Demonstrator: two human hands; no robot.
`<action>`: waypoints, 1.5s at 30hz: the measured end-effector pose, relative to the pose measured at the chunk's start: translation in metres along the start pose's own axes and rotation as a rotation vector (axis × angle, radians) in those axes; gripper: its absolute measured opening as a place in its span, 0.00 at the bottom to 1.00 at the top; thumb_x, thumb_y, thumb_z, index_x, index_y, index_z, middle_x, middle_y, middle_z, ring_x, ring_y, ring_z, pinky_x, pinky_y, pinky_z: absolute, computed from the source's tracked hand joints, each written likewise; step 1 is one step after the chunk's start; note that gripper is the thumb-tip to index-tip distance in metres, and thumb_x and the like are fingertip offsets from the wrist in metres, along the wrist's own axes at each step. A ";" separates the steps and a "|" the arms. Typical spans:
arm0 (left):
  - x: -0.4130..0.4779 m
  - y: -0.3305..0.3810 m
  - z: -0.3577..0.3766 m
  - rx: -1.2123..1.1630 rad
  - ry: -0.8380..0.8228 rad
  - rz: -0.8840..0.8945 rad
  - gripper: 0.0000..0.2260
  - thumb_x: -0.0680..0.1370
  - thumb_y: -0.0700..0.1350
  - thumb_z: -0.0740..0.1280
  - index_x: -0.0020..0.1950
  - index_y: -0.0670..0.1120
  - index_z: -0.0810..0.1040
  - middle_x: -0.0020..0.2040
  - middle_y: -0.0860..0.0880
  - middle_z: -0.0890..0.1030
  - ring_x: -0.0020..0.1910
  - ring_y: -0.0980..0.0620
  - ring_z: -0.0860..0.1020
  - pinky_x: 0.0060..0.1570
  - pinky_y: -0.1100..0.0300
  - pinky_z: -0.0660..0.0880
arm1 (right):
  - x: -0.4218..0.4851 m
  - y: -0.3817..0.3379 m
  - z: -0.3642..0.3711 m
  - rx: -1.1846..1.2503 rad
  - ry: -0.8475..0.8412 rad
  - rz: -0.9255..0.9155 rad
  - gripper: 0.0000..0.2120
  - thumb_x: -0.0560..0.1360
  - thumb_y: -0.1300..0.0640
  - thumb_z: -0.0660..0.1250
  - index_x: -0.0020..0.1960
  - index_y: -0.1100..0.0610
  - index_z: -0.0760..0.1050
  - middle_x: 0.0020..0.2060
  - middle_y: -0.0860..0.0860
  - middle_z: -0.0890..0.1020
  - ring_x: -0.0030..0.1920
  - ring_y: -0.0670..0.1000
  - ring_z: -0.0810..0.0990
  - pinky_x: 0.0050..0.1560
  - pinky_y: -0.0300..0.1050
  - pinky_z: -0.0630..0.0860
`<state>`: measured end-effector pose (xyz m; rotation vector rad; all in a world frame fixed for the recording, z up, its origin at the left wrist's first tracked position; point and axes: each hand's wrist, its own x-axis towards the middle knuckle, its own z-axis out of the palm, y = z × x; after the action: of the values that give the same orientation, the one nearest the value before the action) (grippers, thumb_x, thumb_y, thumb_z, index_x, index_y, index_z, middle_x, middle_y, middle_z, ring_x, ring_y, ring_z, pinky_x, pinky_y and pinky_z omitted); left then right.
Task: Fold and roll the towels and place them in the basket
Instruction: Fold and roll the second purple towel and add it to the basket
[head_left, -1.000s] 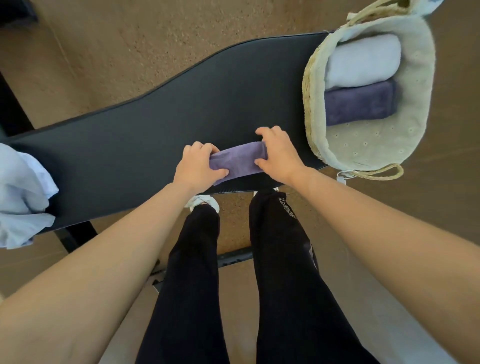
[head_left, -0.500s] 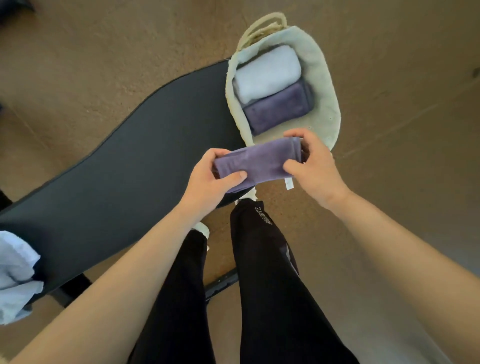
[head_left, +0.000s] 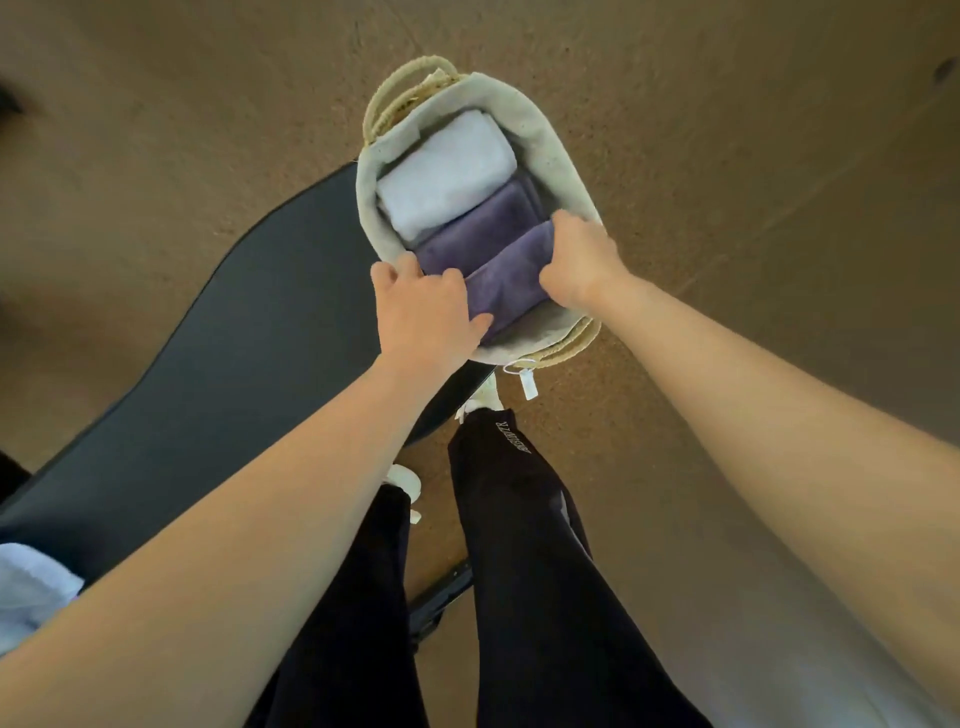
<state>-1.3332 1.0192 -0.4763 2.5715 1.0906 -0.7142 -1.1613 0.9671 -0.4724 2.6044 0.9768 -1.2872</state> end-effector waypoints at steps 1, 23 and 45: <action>0.003 0.003 0.001 0.013 -0.024 -0.006 0.19 0.78 0.66 0.63 0.47 0.50 0.76 0.42 0.49 0.83 0.58 0.44 0.72 0.56 0.45 0.63 | 0.002 -0.001 0.000 -0.052 -0.005 -0.004 0.17 0.76 0.65 0.64 0.65 0.64 0.70 0.63 0.64 0.78 0.65 0.65 0.76 0.59 0.51 0.72; 0.023 0.006 0.020 -0.014 0.049 -0.061 0.23 0.66 0.65 0.74 0.49 0.49 0.80 0.55 0.44 0.72 0.59 0.41 0.69 0.56 0.45 0.64 | 0.005 0.020 0.028 -0.286 0.312 -0.329 0.26 0.70 0.67 0.74 0.65 0.61 0.68 0.59 0.60 0.72 0.55 0.62 0.76 0.49 0.55 0.76; 0.011 -0.010 0.023 -0.168 0.168 0.073 0.26 0.63 0.53 0.78 0.58 0.49 0.77 0.57 0.45 0.75 0.58 0.42 0.73 0.57 0.47 0.67 | 0.010 0.024 0.032 -0.453 0.145 -0.439 0.09 0.74 0.61 0.71 0.53 0.60 0.76 0.52 0.59 0.77 0.55 0.62 0.74 0.54 0.57 0.73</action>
<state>-1.3415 1.0230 -0.5024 2.5469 1.0503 -0.3775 -1.1653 0.9427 -0.5046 2.2237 1.7063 -0.8066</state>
